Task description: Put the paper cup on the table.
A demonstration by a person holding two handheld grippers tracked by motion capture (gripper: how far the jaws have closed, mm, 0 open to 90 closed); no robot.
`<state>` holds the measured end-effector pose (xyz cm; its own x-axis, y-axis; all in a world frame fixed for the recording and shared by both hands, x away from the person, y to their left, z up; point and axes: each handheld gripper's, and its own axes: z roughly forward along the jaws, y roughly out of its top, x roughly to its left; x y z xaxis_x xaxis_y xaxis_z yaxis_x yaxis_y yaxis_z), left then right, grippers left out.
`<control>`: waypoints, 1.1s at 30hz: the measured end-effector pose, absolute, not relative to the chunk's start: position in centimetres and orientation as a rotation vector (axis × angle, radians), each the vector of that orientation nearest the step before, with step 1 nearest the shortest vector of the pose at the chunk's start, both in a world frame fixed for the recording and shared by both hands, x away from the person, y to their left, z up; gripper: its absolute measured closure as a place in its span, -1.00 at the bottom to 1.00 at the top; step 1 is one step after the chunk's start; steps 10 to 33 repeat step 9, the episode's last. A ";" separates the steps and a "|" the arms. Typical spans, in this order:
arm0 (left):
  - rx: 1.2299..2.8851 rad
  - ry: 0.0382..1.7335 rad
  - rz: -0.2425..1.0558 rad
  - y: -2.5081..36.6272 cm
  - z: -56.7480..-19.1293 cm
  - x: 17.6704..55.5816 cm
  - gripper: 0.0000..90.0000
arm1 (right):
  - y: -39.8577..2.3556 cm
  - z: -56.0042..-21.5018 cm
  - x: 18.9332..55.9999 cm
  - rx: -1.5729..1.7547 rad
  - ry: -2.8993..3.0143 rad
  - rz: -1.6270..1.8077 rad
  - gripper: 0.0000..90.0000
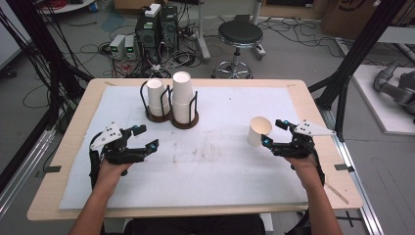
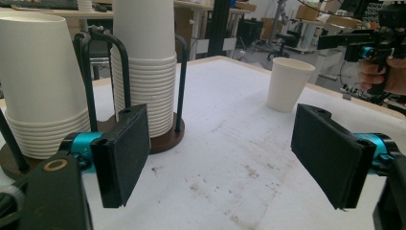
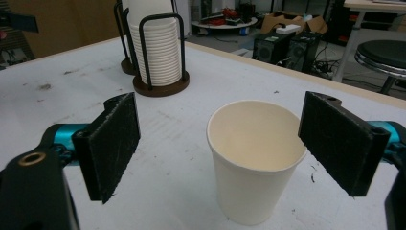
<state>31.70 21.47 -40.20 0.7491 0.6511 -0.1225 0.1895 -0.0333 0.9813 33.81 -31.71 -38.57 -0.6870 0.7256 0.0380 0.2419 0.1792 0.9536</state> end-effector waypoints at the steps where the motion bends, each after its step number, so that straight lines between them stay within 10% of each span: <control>1: 1.593 0.696 0.424 21.5 -40.2 31.7 -0.53 | -31.8 -38.6 33.8 0.913 2.037 1.519 -0.68; 33: 1.593 0.700 0.423 21.5 -40.2 31.9 -0.53 | -32.1 -38.6 33.9 0.918 2.026 1.519 -0.68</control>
